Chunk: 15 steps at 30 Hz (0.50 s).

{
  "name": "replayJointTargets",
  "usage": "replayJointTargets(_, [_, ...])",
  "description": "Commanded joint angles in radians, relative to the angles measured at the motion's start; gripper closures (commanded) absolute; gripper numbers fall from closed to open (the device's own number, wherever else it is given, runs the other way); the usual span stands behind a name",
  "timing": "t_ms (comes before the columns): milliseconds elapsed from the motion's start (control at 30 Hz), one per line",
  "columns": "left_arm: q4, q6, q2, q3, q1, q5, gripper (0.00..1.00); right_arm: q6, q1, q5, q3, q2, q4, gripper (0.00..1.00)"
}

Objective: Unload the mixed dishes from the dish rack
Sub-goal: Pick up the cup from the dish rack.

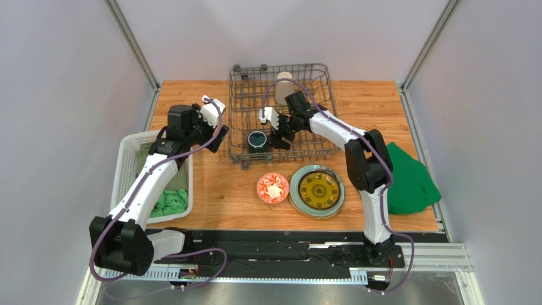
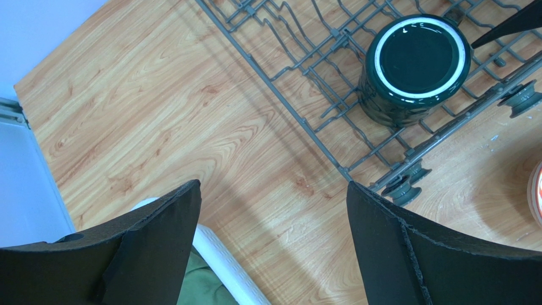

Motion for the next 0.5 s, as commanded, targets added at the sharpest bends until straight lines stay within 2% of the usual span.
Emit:
replayJointTargets(0, [0.021,0.024,-0.029,-0.005,0.009,0.004,0.07,-0.041,0.013,-0.037,0.052,0.028,0.028,0.25])
replayJointTargets(467, [0.021,0.033,-0.021,-0.005,0.011,-0.037,0.07,-0.098,0.031,-0.046,0.092,0.079,0.007,0.29])
